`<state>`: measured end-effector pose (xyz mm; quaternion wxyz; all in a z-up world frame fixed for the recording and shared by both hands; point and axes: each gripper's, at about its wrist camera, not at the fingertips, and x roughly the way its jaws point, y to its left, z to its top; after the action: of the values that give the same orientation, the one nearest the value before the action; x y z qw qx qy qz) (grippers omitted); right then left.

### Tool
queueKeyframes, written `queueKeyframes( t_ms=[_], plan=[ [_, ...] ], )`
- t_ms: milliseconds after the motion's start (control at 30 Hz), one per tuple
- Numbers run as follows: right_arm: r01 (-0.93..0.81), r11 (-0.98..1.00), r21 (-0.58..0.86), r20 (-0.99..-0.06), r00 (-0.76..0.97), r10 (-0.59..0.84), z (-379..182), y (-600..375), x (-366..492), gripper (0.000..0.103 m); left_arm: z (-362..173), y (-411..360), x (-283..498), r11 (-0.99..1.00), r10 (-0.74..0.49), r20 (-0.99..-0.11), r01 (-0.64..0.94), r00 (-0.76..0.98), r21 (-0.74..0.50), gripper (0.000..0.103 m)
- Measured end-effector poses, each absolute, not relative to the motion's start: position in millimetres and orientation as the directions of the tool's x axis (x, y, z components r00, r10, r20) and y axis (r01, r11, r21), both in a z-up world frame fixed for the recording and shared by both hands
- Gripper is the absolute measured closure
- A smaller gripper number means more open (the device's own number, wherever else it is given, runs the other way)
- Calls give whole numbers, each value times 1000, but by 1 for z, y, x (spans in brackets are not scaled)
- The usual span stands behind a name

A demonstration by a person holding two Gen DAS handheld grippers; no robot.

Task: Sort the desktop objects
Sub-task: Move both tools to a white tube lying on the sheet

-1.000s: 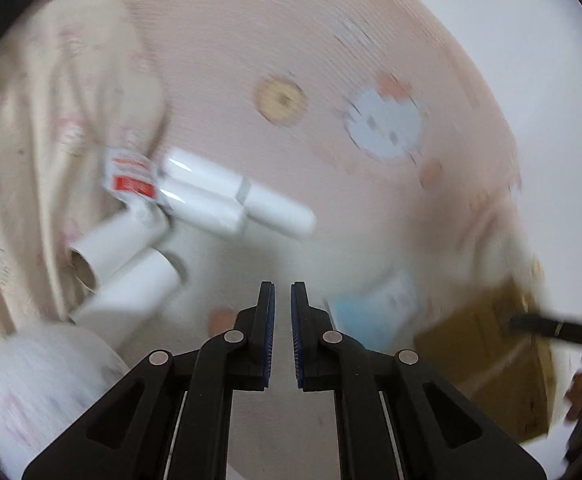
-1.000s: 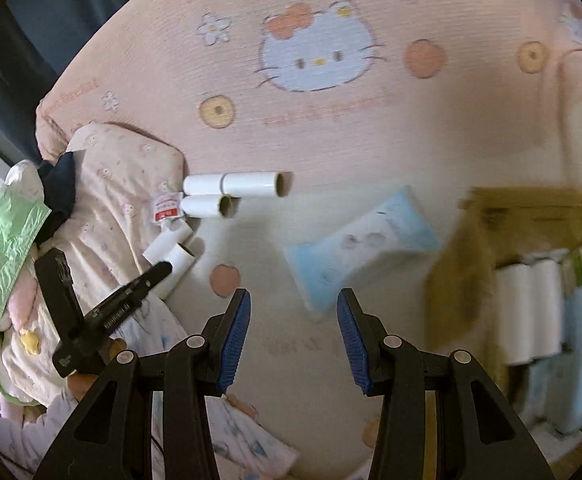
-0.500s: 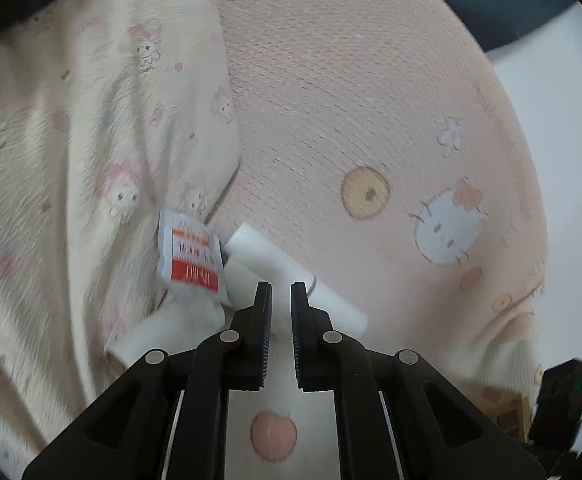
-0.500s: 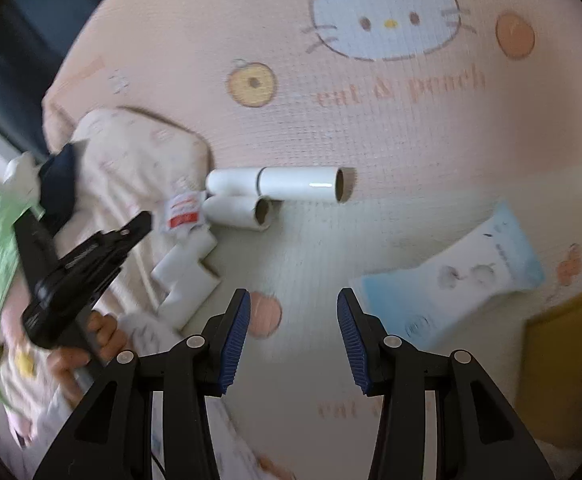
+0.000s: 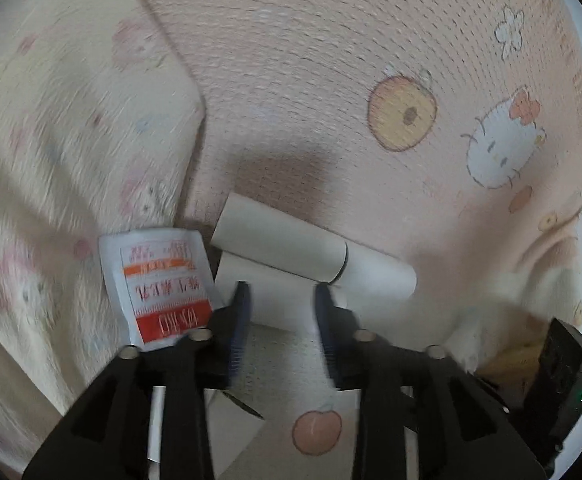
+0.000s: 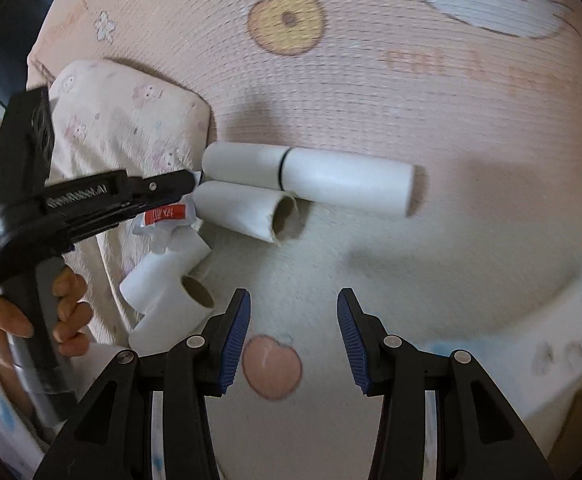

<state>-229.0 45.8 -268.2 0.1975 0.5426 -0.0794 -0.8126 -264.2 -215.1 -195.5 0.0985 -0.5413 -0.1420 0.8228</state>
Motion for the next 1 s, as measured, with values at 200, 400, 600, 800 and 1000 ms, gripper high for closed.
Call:
queueKeyframes(
  t_ms=[200,400,600,800,1000],
  plan=[
    [250,-906,340,-857,-313,-409,-277,34,-244,61,-194,-195,-301,-976,218,-952,-60,-216,-210,52],
    [233,-904,357,-862,-291,-415,-287,33,-252,61,-204,-182,-328,-979,185,-980,-99,-78,-177,52],
    [221,-903,369,-859,-288,-422,-291,32,-263,61,-226,-185,-332,-988,112,-994,-103,-11,-111,52],
    [161,-878,451,-832,-279,-479,-296,38,-274,61,-229,-188,-328,-986,144,-990,-88,-3,-143,52],
    [110,-861,496,-818,-272,-506,-303,52,-272,61,-230,-169,-321,-978,146,-989,-144,32,-150,52]
  ],
)
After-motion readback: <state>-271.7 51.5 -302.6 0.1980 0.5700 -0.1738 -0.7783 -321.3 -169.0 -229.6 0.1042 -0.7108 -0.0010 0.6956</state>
